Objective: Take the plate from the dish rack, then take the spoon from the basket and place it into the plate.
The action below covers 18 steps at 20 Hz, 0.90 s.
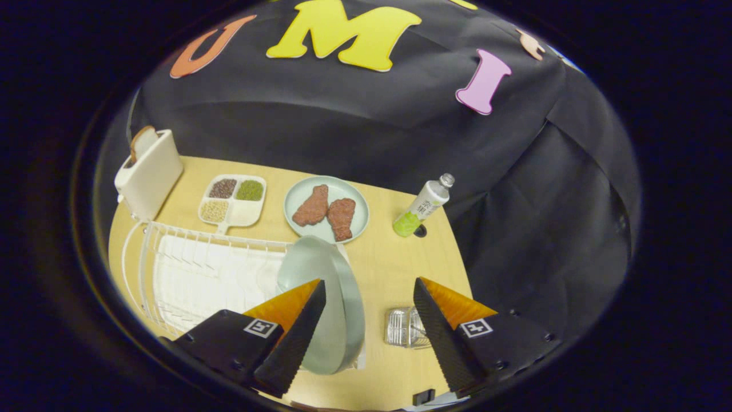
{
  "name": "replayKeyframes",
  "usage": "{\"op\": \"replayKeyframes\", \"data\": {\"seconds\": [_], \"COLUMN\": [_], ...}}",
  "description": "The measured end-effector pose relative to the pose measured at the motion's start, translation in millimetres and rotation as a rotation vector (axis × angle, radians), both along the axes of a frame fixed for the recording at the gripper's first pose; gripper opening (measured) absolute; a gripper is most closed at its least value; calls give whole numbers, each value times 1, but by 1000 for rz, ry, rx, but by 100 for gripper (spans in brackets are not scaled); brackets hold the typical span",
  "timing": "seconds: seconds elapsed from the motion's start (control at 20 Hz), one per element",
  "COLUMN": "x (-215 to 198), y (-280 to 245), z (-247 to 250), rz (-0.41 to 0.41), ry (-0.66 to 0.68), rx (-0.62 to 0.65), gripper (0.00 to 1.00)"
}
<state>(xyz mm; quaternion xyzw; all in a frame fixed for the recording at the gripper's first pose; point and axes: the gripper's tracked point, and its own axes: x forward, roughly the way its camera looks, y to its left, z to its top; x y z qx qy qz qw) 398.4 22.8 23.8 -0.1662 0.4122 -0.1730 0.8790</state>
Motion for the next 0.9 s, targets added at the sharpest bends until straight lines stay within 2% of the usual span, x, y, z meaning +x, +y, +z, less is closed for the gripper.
{"op": "replayKeyframes", "data": {"seconds": [0.1, 0.25, 0.4, 0.45, 0.5, 0.75, 0.9], "x": [-4, 5, 5, 2, -2, -12, -14], "y": [2, -8, 0, 2, 0, 5, -3], "z": [-14, -11, -12, -11, -8, 12, 38], "rz": [-36, -61, -44, -34, -44, -84, -112], "ry": [84, 73, 72, 75, 74, 16, -74], "rx": [10, -7, 39, 38, 19, -46, -131], "gripper": [84, 74, 35, 23, 18, 13, 13]}}
